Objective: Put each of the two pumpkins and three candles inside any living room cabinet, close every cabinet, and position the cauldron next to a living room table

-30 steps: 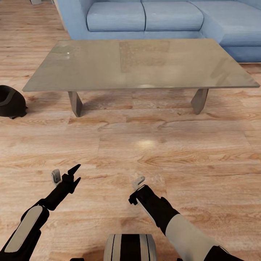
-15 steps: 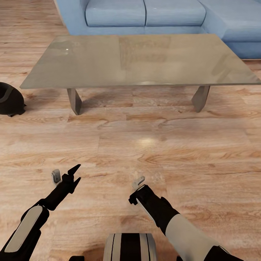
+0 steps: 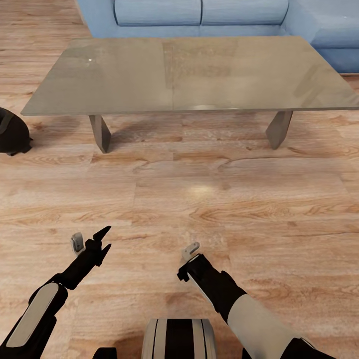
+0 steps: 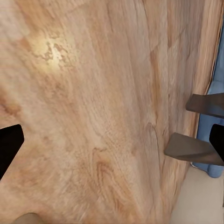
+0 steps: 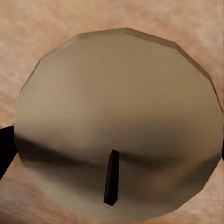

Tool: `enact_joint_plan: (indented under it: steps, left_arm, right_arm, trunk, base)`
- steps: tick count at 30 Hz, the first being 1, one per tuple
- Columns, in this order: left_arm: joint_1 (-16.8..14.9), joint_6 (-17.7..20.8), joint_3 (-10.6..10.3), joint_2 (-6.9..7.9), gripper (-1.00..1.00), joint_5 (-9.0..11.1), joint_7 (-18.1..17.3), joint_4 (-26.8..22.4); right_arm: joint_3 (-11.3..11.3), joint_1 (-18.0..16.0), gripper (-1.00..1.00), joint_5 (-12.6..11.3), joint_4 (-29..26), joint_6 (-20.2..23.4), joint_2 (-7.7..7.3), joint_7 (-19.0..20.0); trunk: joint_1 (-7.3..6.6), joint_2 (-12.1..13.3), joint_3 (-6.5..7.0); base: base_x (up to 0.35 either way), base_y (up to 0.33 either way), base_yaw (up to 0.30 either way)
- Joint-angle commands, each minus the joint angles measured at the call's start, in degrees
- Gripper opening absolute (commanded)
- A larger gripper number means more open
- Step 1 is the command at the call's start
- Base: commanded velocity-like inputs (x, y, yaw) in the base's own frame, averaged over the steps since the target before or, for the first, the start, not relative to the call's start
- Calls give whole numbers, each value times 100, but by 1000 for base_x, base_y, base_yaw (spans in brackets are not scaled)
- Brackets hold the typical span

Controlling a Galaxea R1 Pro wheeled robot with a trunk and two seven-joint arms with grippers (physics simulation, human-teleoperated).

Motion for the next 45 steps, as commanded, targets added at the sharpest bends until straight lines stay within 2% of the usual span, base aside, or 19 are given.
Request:
enact_joint_plan:
  steps: [1, 2, 3, 13, 24, 28, 33, 45]
  left_arm:
    - [-2, 35, 8, 0, 100, 37, -6, 1]
    - [-2, 35, 8, 1, 100, 37, -6, 1]
    - [-2, 35, 8, 2, 100, 37, -6, 1]
    - [-2, 35, 8, 0, 100, 37, -6, 1]
    - [-2, 35, 10, 0, 100, 37, -6, 9]
    - [-2, 35, 8, 1, 100, 37, -6, 10]
    - [-2, 35, 8, 0, 100, 37, -6, 10]
    - [-2, 35, 1, 8, 100, 35, -6, -39]
  right_arm:
    - [15, -1, 100, -82, 0, 21, 0, -36]
    - [15, -1, 100, -82, 0, 21, 0, -36]
    - [15, -1, -100, -82, 0, 21, 0, -34]
    - [15, -1, -100, -90, -17, 21, 0, -26]
    - [-7, -1, -100, -91, -440, 138, -2, -27]
    - [-19, -1, -100, -160, -915, 529, -1, -27]
    - [-26, 32, -100, -176, -1291, 660, 0, -27]
    - [-56, 43, -100, -179, -1765, 1123, -22, -27]
  trunk:
    - [-1, -1, -4]
    - [-1, -1, -4]
    - [-1, -1, -4]
    - [-1, -1, -4]
    - [-1, -1, -4]
    - [-1, -1, -4]
    - [-1, -1, -4]
    - [-1, -1, -4]
  base:
    - [0, 0, 0]
    - [0, 0, 0]
    - [0, 0, 0]
    - [0, 0, 0]
    - [0, 0, 0]
    - [0, 0, 0]
    - [0, 0, 0]
    - [0, 0, 0]
